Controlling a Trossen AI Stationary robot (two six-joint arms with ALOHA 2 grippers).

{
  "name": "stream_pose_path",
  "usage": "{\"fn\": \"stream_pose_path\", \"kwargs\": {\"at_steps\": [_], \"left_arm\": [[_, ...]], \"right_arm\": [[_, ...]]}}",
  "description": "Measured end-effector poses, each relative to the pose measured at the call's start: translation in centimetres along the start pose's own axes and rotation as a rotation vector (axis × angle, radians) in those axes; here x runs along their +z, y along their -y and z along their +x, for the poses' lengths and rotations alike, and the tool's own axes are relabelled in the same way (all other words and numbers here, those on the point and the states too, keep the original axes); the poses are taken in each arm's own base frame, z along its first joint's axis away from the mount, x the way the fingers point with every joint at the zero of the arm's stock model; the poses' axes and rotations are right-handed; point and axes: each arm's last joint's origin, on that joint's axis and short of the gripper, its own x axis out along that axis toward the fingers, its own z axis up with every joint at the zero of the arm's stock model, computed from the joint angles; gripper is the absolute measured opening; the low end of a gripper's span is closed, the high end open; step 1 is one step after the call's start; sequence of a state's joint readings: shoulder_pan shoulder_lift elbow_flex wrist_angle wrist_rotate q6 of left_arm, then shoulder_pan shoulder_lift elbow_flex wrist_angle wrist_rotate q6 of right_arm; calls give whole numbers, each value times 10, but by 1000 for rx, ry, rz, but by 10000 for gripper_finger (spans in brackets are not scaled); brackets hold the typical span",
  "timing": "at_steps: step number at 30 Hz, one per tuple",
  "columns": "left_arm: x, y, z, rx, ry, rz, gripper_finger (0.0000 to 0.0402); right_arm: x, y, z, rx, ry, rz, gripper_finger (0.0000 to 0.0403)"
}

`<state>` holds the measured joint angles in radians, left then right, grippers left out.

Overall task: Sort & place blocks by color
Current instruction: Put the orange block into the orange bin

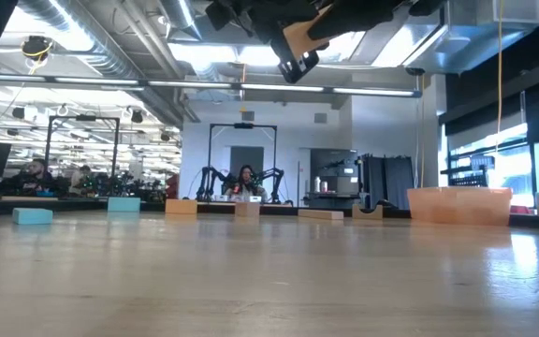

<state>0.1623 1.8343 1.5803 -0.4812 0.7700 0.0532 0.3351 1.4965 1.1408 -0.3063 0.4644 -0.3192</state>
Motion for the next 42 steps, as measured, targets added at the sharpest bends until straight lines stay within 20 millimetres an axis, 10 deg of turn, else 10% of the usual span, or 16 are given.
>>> {"fn": "stream_pose_path", "kwargs": {"at_steps": [21, 42], "left_arm": [[0, -10, -11, 143, -5, 67, 118], [12, -29, -101, 629, -46, 176, 121]], "right_arm": [[-7, -1, 0, 15, -63, 53, 59], [-40, 27, -16, -134, -314, 614, 59]]}}
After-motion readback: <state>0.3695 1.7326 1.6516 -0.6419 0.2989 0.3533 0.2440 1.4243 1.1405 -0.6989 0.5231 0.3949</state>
